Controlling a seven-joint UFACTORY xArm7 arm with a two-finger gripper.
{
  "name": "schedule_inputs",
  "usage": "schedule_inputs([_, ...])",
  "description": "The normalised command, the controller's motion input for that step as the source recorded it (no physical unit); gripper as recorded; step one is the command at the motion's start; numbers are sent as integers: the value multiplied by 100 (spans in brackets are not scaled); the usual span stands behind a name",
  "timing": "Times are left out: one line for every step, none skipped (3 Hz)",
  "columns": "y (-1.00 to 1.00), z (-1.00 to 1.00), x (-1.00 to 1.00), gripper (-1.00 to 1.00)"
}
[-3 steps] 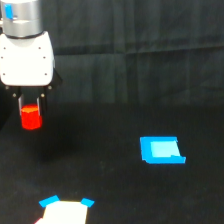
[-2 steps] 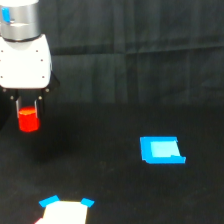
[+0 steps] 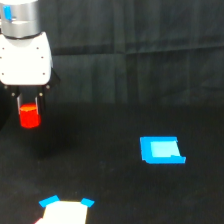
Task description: Pick up the red object from the table
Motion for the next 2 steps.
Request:
schedule_inputs([-41,50,-8,-90])
schedule_inputs([-48,3,-75,-84])
